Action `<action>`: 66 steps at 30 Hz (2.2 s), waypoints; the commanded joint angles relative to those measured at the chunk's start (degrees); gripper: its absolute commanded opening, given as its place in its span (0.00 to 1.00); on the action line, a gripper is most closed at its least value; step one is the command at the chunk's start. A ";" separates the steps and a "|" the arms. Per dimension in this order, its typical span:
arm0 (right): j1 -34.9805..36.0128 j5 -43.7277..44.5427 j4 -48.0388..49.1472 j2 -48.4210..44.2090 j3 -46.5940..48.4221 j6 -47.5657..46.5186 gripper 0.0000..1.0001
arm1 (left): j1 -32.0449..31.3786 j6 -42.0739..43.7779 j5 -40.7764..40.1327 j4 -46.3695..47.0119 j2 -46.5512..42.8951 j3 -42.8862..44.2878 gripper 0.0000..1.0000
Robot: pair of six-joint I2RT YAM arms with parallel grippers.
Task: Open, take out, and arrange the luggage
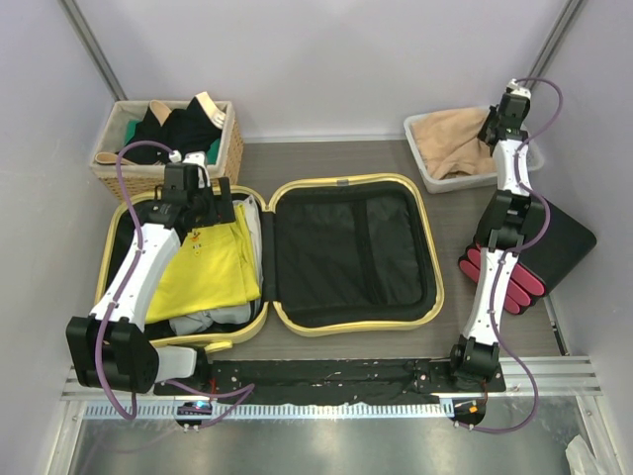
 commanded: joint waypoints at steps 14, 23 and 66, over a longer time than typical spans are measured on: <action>0.68 -6.52 9.31 -13.49 -4.89 -2.72 0.89 | 0.31 1.45 -0.91 0.42 -0.98 -0.37 1.00; 6.12 -13.63 12.56 -26.33 -25.89 5.54 0.78 | 0.31 0.93 -2.58 0.24 -0.45 -0.81 1.00; 29.95 -13.29 36.66 -71.24 -86.73 20.32 0.71 | -8.75 -3.12 -1.35 -0.73 13.96 -0.98 0.08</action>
